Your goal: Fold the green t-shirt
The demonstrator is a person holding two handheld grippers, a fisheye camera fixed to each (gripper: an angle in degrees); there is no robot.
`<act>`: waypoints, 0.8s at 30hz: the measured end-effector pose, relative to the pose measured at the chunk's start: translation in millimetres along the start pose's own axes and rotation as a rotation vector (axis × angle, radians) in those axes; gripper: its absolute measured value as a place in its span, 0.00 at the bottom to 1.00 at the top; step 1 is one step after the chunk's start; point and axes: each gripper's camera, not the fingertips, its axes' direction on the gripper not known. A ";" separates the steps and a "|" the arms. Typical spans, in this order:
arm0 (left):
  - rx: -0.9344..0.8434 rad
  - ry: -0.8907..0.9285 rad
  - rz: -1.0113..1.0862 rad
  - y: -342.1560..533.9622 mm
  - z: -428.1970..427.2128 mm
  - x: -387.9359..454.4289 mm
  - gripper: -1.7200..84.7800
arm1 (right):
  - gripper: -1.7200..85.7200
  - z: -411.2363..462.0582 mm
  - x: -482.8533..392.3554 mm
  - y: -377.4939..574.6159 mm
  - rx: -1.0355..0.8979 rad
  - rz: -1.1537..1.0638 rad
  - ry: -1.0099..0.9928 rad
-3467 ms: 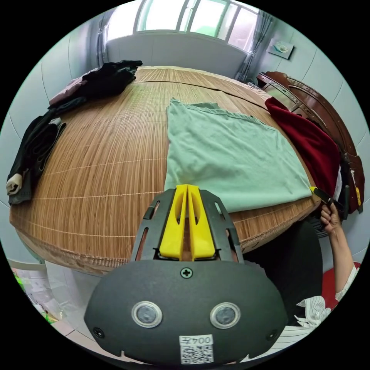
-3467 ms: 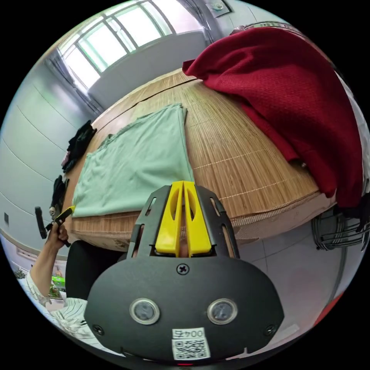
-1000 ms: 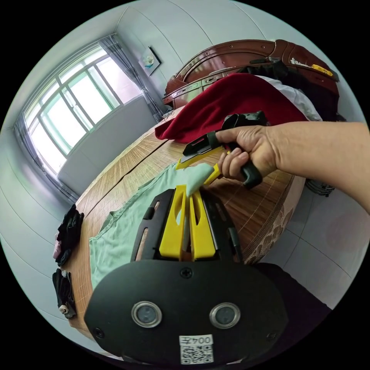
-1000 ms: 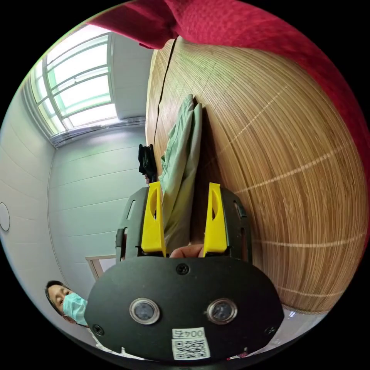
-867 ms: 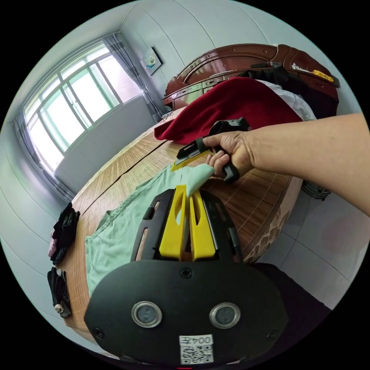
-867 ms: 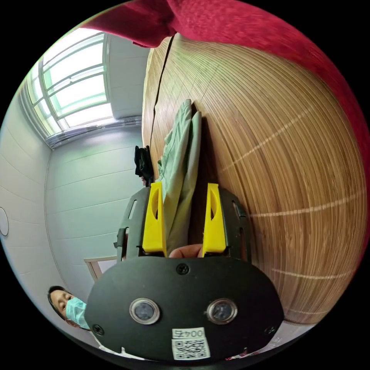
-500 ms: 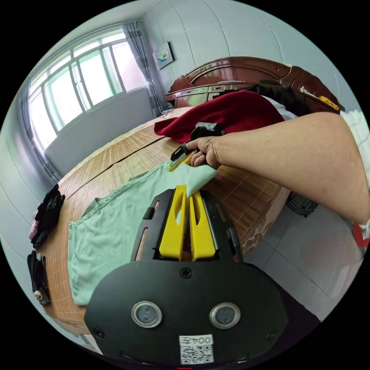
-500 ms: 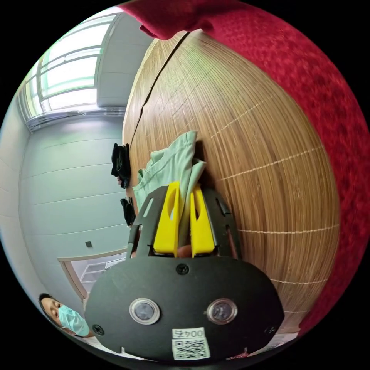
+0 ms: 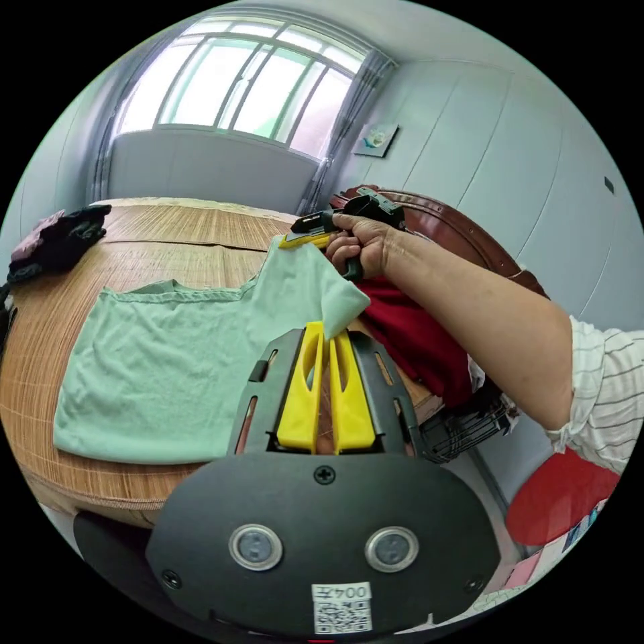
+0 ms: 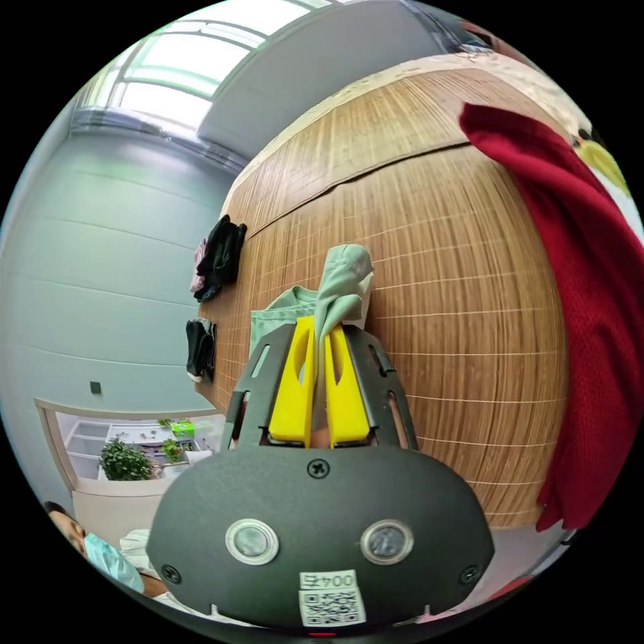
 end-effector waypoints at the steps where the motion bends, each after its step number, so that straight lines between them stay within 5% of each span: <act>1: 0.007 0.006 -0.021 -0.9 -7.4 -12.2 0.02 | 0.04 13.1 -30.2 -3.0 -0.010 -0.026 0.039; 14: 0.142 0.130 -0.407 16.6 -129.7 -269.0 0.03 | 0.04 239.6 -302.7 -12.9 -0.119 -0.224 0.366; 24: 0.131 0.267 -0.734 64.8 -150.5 -437.8 0.03 | 0.05 426.4 -392.9 2.5 -0.197 -0.321 0.617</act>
